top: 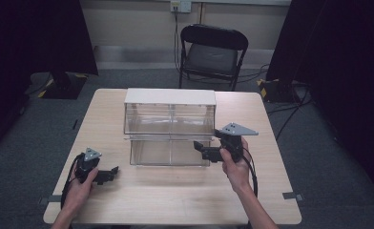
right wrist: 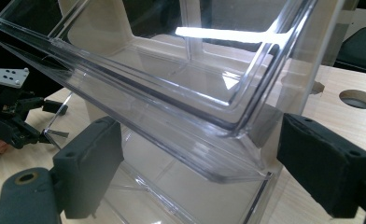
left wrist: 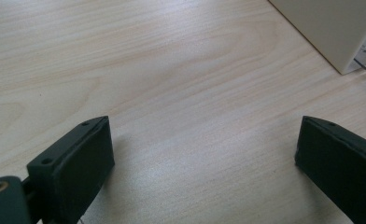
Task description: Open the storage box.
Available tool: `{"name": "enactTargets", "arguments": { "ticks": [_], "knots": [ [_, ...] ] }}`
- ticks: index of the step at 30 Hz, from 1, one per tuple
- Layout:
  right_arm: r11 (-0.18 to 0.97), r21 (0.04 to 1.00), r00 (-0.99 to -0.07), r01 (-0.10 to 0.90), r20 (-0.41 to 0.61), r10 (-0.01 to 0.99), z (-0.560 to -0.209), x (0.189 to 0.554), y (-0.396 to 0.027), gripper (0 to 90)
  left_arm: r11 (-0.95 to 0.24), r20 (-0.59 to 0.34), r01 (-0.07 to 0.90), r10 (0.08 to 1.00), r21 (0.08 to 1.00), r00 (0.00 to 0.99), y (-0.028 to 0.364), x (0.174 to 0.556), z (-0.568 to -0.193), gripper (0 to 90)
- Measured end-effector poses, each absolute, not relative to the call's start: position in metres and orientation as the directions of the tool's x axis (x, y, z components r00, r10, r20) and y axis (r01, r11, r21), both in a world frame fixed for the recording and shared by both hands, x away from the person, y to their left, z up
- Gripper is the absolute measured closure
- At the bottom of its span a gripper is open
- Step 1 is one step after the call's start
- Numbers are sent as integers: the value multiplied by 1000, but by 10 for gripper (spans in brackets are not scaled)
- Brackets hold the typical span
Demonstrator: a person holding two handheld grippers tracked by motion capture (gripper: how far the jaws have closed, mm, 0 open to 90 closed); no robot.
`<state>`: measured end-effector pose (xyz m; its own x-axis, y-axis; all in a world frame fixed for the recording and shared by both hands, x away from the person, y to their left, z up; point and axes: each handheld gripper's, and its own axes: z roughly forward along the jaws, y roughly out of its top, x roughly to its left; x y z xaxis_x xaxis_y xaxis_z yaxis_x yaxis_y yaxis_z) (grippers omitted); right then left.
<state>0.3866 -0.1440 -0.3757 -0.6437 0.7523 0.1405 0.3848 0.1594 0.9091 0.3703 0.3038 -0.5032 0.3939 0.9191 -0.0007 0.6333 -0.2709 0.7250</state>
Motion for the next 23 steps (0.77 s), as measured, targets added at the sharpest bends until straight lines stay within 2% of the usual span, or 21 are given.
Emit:
{"name": "enactTargets", "arguments": {
  "ticks": [23],
  "knots": [
    [149, 909, -642, 388, 151, 751, -377, 386, -144, 133, -272, -2, 634, 918, 724, 396, 304, 370, -503, 38]
  ]
}}
